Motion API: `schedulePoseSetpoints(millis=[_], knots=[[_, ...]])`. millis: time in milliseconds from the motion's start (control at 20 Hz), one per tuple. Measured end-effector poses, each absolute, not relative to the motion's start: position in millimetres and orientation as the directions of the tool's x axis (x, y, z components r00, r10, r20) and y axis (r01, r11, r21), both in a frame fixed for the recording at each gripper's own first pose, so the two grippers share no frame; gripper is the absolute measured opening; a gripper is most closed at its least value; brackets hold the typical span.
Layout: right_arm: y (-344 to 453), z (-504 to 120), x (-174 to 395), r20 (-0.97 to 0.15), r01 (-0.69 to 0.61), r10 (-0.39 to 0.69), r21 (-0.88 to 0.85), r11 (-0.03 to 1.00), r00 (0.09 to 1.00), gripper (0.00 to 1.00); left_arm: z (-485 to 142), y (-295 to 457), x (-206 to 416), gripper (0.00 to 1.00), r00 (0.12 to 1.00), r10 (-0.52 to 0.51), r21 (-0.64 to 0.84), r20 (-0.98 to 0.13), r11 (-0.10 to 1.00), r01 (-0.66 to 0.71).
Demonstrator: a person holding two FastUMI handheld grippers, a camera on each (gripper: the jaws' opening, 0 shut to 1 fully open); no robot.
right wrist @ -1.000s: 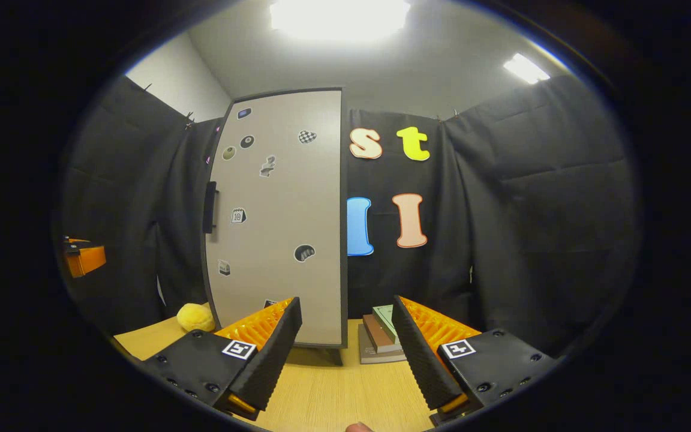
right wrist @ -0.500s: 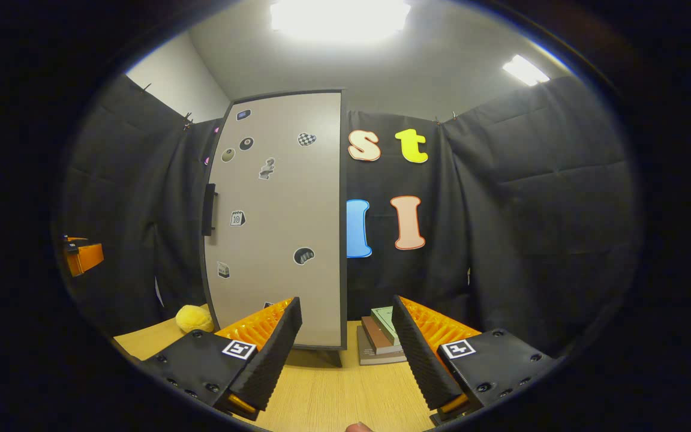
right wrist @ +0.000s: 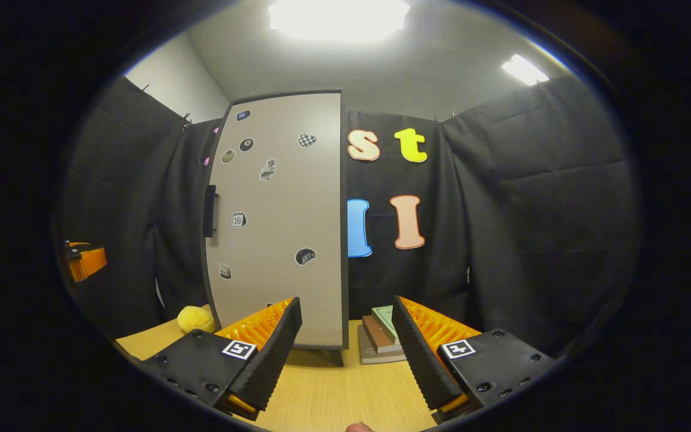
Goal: Open the cabinet door with the right hand, grasp the bottle in the cabinet with the left hand and place it on the coaster, then close the cabinet door with the right hand.
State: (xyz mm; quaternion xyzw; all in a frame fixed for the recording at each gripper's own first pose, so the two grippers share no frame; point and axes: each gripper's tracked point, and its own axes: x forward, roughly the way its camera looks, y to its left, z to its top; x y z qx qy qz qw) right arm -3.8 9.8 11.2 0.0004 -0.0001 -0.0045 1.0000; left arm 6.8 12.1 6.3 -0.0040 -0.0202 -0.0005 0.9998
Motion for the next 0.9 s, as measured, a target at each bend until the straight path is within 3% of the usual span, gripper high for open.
schedulePoseSetpoints(millis=[400,900], knots=[[48,44,31,-0.014,-0.049,0.049,0.014,0.999,0.999,0.96,5,39,13,0.66,0.999,0.027,0.000,0.044,1.000,-0.027],[149,102,97,0.047,-0.190,0.189,0.017,0.982,0.981,0.96,-11,126,-5,0.65,0.984,0.179,0.038,0.022,0.983,-0.180]])
